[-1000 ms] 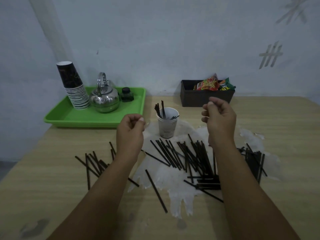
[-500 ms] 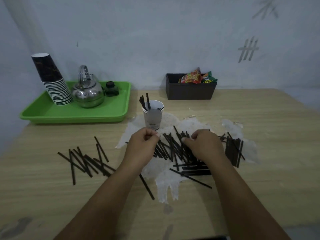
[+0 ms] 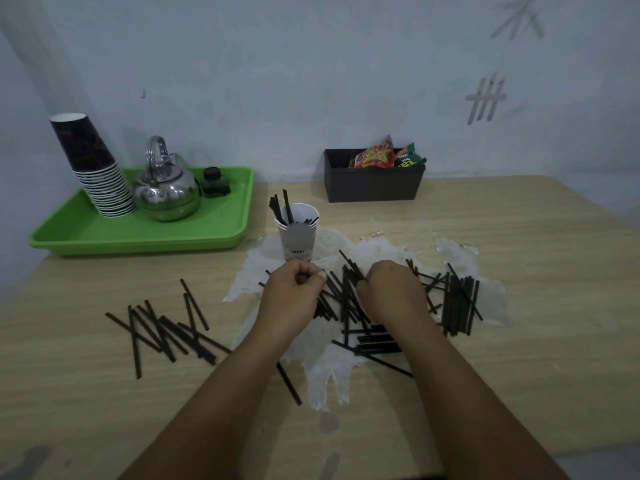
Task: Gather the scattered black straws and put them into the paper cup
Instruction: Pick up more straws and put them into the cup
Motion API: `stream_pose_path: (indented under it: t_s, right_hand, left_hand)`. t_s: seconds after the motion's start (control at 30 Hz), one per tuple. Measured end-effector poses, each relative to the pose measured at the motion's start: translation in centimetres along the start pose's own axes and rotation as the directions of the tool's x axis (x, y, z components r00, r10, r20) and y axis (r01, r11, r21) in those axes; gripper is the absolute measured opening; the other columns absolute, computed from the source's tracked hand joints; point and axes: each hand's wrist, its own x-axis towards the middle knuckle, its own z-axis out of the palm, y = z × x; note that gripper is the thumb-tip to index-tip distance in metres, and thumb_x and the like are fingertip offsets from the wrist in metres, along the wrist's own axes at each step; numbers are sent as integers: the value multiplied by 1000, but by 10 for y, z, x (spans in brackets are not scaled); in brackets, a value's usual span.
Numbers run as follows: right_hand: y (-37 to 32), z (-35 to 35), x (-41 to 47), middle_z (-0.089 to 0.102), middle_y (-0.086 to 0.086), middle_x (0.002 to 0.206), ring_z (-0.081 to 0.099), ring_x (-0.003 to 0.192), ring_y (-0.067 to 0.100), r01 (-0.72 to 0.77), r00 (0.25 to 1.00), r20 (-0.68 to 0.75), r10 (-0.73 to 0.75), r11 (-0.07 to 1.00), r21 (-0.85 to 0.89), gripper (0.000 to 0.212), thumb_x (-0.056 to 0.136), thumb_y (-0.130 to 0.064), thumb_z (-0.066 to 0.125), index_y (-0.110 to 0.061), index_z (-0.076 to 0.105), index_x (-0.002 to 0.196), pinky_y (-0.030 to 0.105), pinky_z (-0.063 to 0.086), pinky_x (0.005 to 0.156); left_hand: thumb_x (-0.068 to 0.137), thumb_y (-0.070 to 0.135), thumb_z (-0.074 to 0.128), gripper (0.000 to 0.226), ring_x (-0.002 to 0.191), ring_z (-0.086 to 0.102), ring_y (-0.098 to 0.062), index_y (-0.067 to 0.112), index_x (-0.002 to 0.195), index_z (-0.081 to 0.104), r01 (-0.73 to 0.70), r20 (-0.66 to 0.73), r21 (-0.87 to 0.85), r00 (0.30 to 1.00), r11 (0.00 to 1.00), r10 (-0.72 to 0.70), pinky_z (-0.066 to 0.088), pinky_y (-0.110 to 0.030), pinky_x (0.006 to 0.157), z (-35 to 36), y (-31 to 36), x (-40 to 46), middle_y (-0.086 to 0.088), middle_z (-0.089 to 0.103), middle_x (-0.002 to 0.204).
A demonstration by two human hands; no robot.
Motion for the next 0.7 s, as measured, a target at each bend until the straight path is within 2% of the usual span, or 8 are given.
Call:
stream_pose_path:
  t_s: [0.13, 0.27, 0.33, 0.4, 0.53, 0.6, 0.67, 0.7]
  right_hand:
    - [5, -5, 0, 60, 2, 71, 51, 61, 18, 13, 996, -89, -6, 996, 89, 24, 94, -25, 53, -10, 65, 81, 25, 32, 47]
    - [11, -15, 6, 57, -7, 74, 49, 65, 8, -5, 990, -133, 56, 933, 359, 19, 97, -32, 52, -20, 61, 85, 24, 32, 51]
    - [15, -19, 10, 62, -6, 79, 56, 70, 9, -33, 988, -109, 108, 844, 535, 21, 98, -33, 52, -20, 62, 85, 24, 36, 54]
    - [19, -22, 14, 68, -3, 85, 64, 76, 13, -86, 984, -50, 173, 698, 711, 18, 99, -31, 51, -21, 63, 89, 27, 45, 59]
    - [22, -19, 20, 69, 7, 89, 68, 68, 13, -170, 975, 97, 201, 388, 906, 13, 102, -21, 46, -16, 58, 103, 26, 54, 60]
    - [22, -14, 22, 66, 8, 90, 65, 62, 11, -179, 973, 121, 196, 317, 931, 14, 102, -15, 43, -17, 56, 108, 23, 53, 56]
    - [23, -10, 22, 65, 6, 88, 61, 59, 9, -189, 972, 134, 192, 302, 934, 21, 101, -10, 41, -21, 55, 113, 21, 52, 54]
    - [23, -8, 22, 65, 5, 86, 60, 60, 8, -199, 970, 146, 193, 290, 936, 23, 100, -9, 41, -21, 56, 112, 21, 51, 53]
  left_hand:
    - [89, 24, 63, 6, 61, 54, -10, 20, 86, 66, -11, -4, 3, 1000, 1000, 11, 43, -17, 47, 0, 0, 2, -2, 63, 76]
    - [90, 23, 63, 7, 55, 52, -2, 19, 86, 66, -49, -12, 28, 999, 998, 49, 42, -13, 46, 2, 1, 4, -2, 63, 75]
    - [90, 21, 63, 5, 56, 53, 1, 18, 86, 66, -82, -6, 56, 997, 995, 82, 44, -12, 49, 4, 2, 5, -1, 63, 76]
    - [89, 18, 63, 3, 66, 58, -3, 20, 88, 66, -146, 8, 163, 989, 976, 147, 47, -17, 58, 6, 0, 6, 4, 65, 79]
    - [89, 10, 61, 17, 83, 60, -12, 22, 99, 68, -342, 125, 446, 939, 827, 321, 49, -26, 73, 9, -7, 7, 6, 67, 91]
    - [90, 13, 58, 19, 89, 58, -15, 22, 102, 69, -422, 166, 551, 901, 720, 401, 49, -30, 79, 12, -9, 6, 3, 67, 95]
    - [91, 30, 57, 14, 83, 59, -16, 24, 95, 69, -399, 121, 609, 901, 685, 417, 49, -32, 72, 16, -7, 4, 5, 67, 86]
    - [90, 42, 55, 20, 77, 59, -15, 25, 87, 67, -354, 86, 638, 915, 684, 393, 48, -31, 66, 19, -5, 3, 7, 66, 79]
